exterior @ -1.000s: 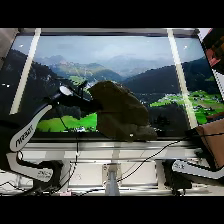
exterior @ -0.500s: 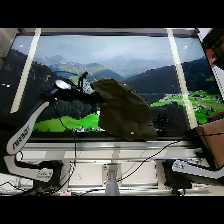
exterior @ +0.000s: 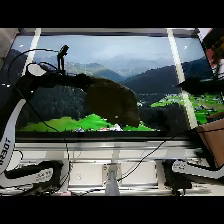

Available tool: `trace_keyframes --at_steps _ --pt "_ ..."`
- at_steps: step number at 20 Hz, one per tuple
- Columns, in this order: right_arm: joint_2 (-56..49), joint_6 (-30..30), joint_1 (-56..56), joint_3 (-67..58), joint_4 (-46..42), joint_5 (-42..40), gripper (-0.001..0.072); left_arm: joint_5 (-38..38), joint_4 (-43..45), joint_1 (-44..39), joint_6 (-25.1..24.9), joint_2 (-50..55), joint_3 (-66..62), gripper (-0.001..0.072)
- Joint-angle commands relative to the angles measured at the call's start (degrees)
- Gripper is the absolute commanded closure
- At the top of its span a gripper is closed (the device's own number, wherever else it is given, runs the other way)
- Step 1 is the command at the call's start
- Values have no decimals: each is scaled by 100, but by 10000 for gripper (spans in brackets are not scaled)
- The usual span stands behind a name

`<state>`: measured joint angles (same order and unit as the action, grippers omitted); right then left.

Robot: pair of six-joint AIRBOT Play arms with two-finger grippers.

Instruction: Fold the clothes and pants, and hang the long-sleeved shirts on hangers.

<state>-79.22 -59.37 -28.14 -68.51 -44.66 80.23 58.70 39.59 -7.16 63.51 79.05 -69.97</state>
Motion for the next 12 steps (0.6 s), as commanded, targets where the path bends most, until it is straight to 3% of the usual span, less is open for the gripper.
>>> trace_keyframes --at_steps 1,5,9,12 --pt "-4 356 704 1279 426 -468 143 184 841 70 343 63 -31 670" --pt "-221 -129 1829 1515 417 -1779 144 1119 986 72 341 136 -20 670" --pt "-1034 -516 2549 1016 603 -2118 144 1843 2063 85 339 136 -17 670" --pt "-1644 -560 2791 525 1080 -2114 143 2085 2365 87 313 136 -15 670"
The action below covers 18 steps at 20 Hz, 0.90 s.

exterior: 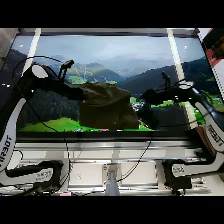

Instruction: Fold the clothes and pants, and hang the long-sleeved shirts on hangers.

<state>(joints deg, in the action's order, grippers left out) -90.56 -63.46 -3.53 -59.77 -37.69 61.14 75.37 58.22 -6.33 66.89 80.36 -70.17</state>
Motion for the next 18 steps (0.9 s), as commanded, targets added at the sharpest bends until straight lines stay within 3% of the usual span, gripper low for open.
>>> trace_keyframes --at_steps 1,6,11,18 --pt "-691 -153 400 -535 476 -186 141 415 501 4 -26 4 4 670" --pt "-1095 20 844 -1167 382 -98 113 415 503 4 -26 7 4 669" --pt "-1137 -9 1185 -1231 -715 251 113 400 503 4 -26 7 4 669" --pt "-1141 2 1790 -1233 -695 20 123 254 505 4 -24 7 7 669"
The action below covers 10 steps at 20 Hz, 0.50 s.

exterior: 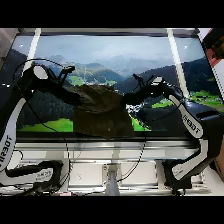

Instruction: Fold the clothes and pants, and hang the long-sleeved shirts on hangers.

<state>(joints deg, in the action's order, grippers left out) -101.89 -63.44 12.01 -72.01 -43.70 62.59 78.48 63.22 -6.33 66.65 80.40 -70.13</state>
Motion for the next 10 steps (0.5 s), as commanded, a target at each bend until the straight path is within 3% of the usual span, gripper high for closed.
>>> trace_keyframes --at_steps 1,5,7,8,9,10 --pt "-9 0 317 -9 -96 -232 123 -103 2 4 0 2 2 669" --pt "-164 74 501 -9 369 -492 174 -439 127 4 2 4 9 669" --pt "-177 466 549 -13 778 -682 392 -688 146 4 2 37 20 669" --pt "-166 597 553 -48 940 -807 563 -846 146 2 2 70 20 669" --pt "-144 619 553 -111 981 -911 676 -1034 144 2 4 111 20 669" --pt "-127 636 540 -212 942 -940 677 -1231 125 2 4 149 20 669"
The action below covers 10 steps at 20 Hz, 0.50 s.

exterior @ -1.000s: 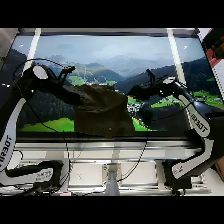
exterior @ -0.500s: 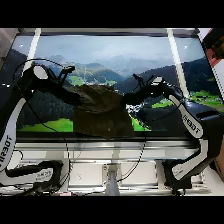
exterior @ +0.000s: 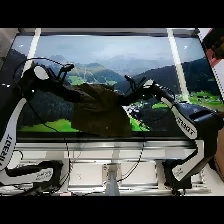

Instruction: Fold the clothes and pants, and hang the long-sleeved shirts on hangers.

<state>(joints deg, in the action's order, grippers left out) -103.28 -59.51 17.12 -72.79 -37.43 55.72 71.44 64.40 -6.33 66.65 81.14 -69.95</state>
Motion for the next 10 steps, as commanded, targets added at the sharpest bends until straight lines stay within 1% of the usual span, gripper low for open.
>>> trace_keyframes --at_steps 1,3,5,7,10 --pt "46 315 2 -251 245 -254 678 -756 -61 2 4 90 2 669" --pt "232 365 -116 -463 114 -282 678 -1156 -350 4 4 74 -22 669" --pt "540 361 -306 -647 -20 -282 678 -1488 -872 2 0 44 -120 669" --pt "977 363 -518 -719 -107 -286 678 -1893 -1305 2 0 -83 -247 668" --pt "1727 361 -835 -719 -291 -286 678 -2479 -1716 2 0 -470 -361 669"
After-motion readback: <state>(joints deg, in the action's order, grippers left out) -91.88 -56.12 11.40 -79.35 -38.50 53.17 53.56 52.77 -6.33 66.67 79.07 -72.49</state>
